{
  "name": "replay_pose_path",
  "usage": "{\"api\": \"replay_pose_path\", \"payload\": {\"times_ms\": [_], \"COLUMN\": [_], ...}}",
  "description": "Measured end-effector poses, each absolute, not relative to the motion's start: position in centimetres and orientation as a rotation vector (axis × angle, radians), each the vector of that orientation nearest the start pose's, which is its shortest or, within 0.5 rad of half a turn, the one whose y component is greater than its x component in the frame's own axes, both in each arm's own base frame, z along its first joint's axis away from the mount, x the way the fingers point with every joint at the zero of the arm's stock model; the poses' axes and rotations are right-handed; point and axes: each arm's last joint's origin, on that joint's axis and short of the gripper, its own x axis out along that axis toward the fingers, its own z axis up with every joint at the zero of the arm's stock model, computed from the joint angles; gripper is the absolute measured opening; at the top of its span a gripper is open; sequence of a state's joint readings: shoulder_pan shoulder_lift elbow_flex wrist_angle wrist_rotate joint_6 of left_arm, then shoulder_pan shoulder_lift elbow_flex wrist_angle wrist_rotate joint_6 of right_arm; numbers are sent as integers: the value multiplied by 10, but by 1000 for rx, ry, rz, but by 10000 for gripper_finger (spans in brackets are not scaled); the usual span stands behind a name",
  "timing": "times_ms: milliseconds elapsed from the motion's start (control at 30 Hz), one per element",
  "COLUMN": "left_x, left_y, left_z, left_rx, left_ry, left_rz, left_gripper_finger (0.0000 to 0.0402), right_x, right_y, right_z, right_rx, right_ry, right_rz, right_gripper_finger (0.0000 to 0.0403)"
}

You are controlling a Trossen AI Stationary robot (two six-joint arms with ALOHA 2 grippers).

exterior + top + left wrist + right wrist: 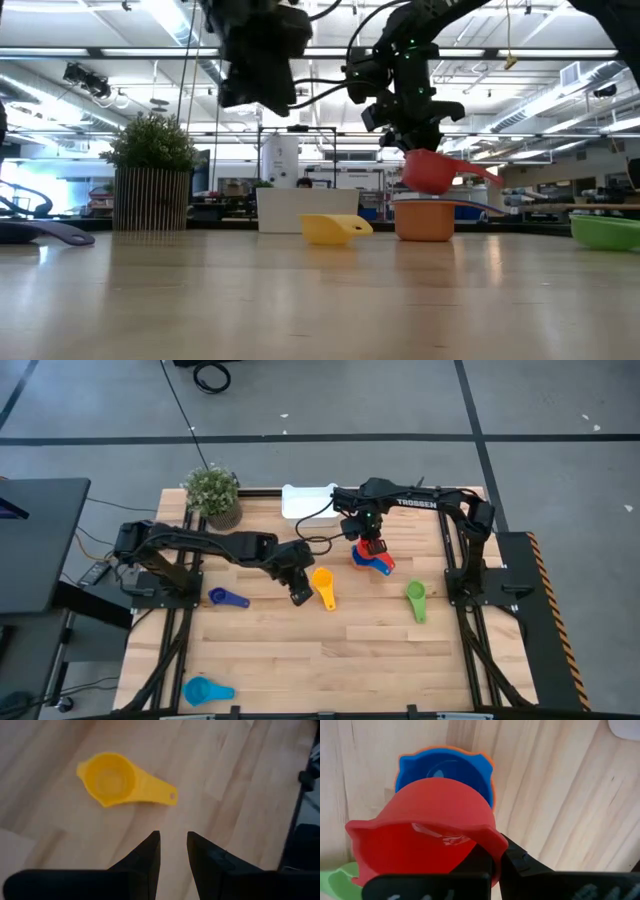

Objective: Nest measuring cups in basket
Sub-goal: Stack the red measuring cup on top of the blue measuring cup

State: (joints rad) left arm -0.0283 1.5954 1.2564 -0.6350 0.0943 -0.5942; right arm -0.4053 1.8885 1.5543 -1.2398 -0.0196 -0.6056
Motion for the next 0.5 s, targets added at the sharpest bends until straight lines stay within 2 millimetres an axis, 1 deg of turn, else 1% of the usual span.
{"api": "replay_pose_path", "payload": {"times_ms": [67, 200, 300, 400, 500], "left_x": [323, 316, 315, 316, 316], "left_y": [-17, -25, -29, -31, -30], "left_z": [263, 265, 269, 270, 270], "left_rx": [-592, -599, -609, -602, -598], "left_ry": [1038, 1076, 1057, 1039, 1035], "left_rz": [194, 197, 196, 201, 206], "left_gripper_finger": [103, 103, 103, 103, 103], "right_x": [325, 325, 326, 328, 329], "right_y": [-139, -139, -139, -140, -139], "right_z": [234, 234, 232, 225, 225], "right_rx": [-141, -140, -139, -133, -134], "right_ry": [1558, 1558, 1566, 1581, 1575], "right_rz": [173, 174, 175, 182, 187], "right_gripper_finger": [10, 10, 10, 10, 10]}}
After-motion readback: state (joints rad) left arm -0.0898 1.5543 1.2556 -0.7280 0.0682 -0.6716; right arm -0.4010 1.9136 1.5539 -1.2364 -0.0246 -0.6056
